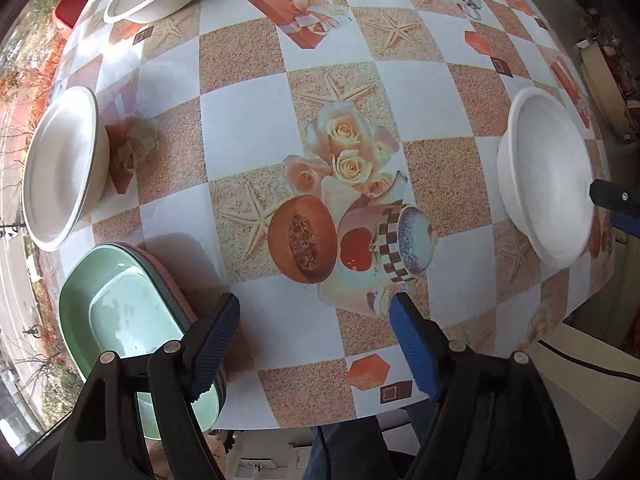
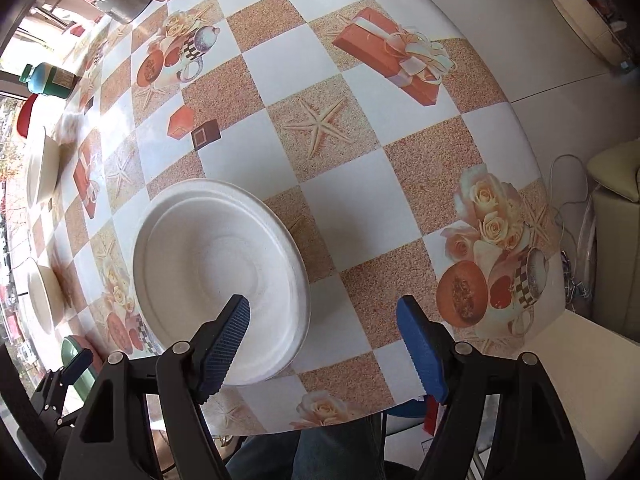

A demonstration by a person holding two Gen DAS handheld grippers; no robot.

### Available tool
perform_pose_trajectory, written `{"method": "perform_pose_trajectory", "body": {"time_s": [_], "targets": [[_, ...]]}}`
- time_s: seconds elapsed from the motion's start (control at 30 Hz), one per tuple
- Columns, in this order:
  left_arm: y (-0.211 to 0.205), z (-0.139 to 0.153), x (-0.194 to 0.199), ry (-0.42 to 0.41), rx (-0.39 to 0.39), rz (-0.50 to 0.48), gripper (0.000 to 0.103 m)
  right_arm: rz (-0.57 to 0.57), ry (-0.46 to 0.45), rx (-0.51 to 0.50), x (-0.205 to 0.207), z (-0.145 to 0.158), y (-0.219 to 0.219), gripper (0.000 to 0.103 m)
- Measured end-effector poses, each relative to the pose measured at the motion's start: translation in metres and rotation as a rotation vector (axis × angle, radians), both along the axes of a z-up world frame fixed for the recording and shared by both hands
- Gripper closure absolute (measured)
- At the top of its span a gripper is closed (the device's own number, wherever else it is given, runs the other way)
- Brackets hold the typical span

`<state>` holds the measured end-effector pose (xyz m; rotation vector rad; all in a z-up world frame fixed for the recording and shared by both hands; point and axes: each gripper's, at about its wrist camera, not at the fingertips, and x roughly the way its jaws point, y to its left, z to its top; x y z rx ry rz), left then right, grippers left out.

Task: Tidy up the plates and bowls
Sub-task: 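Move both grippers toward another white paper bowl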

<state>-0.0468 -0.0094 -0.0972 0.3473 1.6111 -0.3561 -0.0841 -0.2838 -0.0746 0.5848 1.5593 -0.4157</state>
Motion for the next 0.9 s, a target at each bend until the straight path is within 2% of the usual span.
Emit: {"method": "perform_pose_trajectory", "body": {"time_s": [0.17,0.37,0.63,0.8,0.9], "targets": [[0.032,-0.020,-0.027,0.051,-0.010,0.001,0.023,0.064,-0.024,-0.024,0.012,0.018,0.034,0.026],[0.042,-0.027,-0.062,0.043,-0.022,-0.011,0.023,0.171,-0.063,-0.024,0.032,0.037,0.079,0.026],[0.110,-0.041,-0.058,0.046,-0.034,0.061,0.023,0.294,-0.081,-0.018,0.040,0.034,0.128,0.026],[0.141,-0.027,-0.062,0.018,-0.078,0.056,0.023,0.341,-0.076,-0.016,0.045,0.029,0.150,0.026],[0.151,-0.009,-0.063,-0.020,-0.122,0.048,0.023,0.360,-0.073,-0.012,0.050,0.029,0.159,0.026]]}}
